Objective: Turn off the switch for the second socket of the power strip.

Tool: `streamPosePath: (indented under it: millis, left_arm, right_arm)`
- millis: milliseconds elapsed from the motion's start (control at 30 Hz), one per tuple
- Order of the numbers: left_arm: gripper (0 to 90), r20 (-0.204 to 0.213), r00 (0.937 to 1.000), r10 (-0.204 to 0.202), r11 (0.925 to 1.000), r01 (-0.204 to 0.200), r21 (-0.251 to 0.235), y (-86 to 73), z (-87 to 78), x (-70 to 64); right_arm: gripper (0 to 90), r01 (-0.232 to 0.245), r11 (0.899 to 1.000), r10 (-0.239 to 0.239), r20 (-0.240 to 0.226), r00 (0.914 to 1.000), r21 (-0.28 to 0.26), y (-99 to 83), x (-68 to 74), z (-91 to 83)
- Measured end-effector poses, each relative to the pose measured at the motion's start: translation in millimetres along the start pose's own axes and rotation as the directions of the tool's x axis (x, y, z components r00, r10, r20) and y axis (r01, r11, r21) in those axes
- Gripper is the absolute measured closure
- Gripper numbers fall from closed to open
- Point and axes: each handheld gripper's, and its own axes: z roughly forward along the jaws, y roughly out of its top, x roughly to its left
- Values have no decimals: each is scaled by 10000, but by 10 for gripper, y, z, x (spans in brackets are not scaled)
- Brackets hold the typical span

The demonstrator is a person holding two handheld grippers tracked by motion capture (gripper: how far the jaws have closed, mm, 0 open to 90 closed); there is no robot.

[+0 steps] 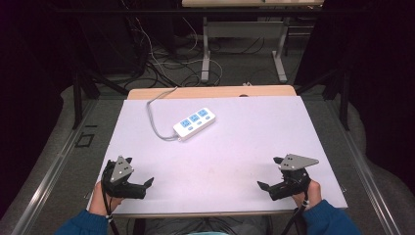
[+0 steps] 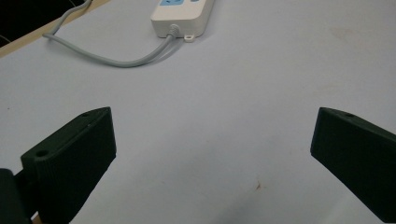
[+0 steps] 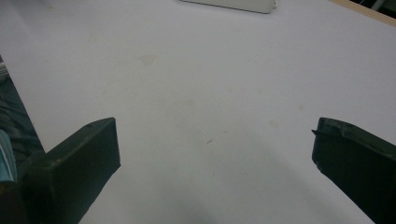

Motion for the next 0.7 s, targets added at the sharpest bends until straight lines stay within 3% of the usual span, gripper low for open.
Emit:
streamPosePath:
  millis: [100,367,467,700]
  left_arm:
    - [2,-92,9998,166,9998,-165,53,29,10,15]
    - [2,-21,10000,-44,9999,44,145,101,42,46]
    - [2,-117,9999,111,9998,-109,155,133,55,62]
    - [2,59,10000,-8,9998,7,213,211,135,49]
  right_arm:
    - [4,3,10000,-3,19,10000,30,0,1,0]
    - [4,25,9998,-24,-22,10000,217,8,-6,4]
    - [5,49,9999,-50,21,10000,135,6,-4,7]
    - [5,33,9999,-33,-35,10000,135,7,0,6]
